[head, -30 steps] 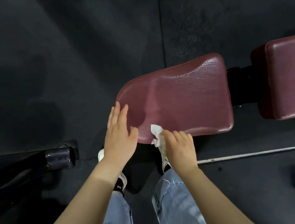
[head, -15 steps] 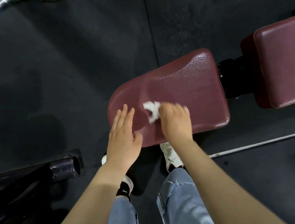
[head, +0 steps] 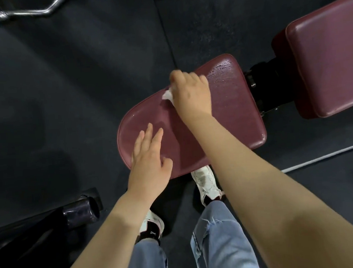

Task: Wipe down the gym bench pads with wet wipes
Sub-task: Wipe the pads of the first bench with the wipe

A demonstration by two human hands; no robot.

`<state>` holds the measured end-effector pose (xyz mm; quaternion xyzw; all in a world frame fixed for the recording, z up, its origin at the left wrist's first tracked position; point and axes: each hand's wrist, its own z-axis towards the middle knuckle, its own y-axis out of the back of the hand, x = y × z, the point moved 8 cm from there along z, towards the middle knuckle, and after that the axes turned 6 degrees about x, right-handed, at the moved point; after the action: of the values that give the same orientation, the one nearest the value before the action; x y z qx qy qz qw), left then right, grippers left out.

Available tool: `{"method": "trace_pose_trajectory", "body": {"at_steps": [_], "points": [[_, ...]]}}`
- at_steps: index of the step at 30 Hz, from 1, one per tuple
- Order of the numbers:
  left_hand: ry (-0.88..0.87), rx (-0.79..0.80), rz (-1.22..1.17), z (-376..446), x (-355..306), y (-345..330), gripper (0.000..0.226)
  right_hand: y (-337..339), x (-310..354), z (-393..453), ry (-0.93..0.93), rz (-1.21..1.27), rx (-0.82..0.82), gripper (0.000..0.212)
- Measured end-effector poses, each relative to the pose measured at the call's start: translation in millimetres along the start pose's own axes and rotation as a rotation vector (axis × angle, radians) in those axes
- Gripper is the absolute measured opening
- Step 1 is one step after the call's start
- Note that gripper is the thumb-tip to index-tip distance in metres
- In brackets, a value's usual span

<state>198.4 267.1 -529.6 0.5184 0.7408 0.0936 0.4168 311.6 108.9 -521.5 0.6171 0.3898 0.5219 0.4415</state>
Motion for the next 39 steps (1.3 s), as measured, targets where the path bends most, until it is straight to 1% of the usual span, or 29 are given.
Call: {"method": "trace_pose_trajectory", "body": {"at_steps": [2,4,7,9,10,11,13,15,17,19,21,23,25,27,29,30,32,34,36,37,39], "points": [[-0.003,0.007,0.019,1,-3,-1,0.075,7,-24,-44,0.019,-0.031,-0.009,0.010],[0.004,0.011,0.039,3,-6,-2,0.075,8,-45,-100,0.016,-0.026,0.055,0.012],[0.013,-0.016,0.074,4,-10,-3,0.076,8,-61,-159,-0.062,0.004,0.137,0.008],[0.011,-0.020,0.090,3,-13,-6,0.077,5,-59,-164,-0.128,0.040,0.174,0.027],[0.012,-0.019,0.094,3,-13,-7,0.078,4,-56,-158,-0.158,0.045,0.185,0.033],[0.015,-0.018,0.096,3,-13,-7,0.078,3,-51,-148,-0.173,0.044,0.186,0.034],[0.018,-0.018,0.101,3,-12,-8,0.079,3,-40,-122,-0.170,0.053,0.157,0.022],[0.008,-0.017,0.106,4,-11,-8,0.079,4,-23,-83,-0.112,0.041,0.118,0.012],[0.000,-0.019,0.104,4,-9,-8,0.080,3,-6,-33,-0.040,0.050,0.072,0.014],[-0.005,-0.023,0.100,4,-8,-10,0.080,-4,10,7,0.014,-0.003,0.110,0.018],[-0.002,-0.023,0.092,4,-8,-10,0.080,-9,12,14,0.014,-0.027,0.171,0.018],[0.012,-0.020,0.090,4,-8,-8,0.079,-1,-2,-19,-0.035,0.011,0.129,0.011],[0.032,-0.022,0.103,5,-11,-7,0.078,9,-27,-78,-0.119,0.054,0.106,0.010],[0.038,-0.032,0.126,5,-16,-7,0.077,16,-55,-138,-0.237,0.091,0.130,0.012],[0.044,-0.042,0.145,7,-19,-7,0.076,16,-71,-166,-0.353,0.097,0.156,0.010],[0.044,-0.046,0.156,7,-20,-8,0.076,13,-72,-163,-0.377,0.090,0.158,0.009],[0.031,-0.051,0.170,6,-21,-9,0.078,11,-61,-127,-0.352,0.077,0.128,0.010],[0.016,-0.051,0.176,7,-23,-9,0.079,10,-43,-67,-0.236,0.071,0.059,0.009],[0.000,-0.049,0.190,10,-23,-9,0.079,9,-30,-14,-0.122,0.033,0.064,0.009],[-0.003,-0.047,0.198,12,-23,-8,0.079,9,-30,1,-0.092,0.012,0.083,0.011],[-0.003,-0.033,0.215,14,-24,-8,0.079,16,-44,-1,-0.095,-0.012,0.068,0.013]]}}
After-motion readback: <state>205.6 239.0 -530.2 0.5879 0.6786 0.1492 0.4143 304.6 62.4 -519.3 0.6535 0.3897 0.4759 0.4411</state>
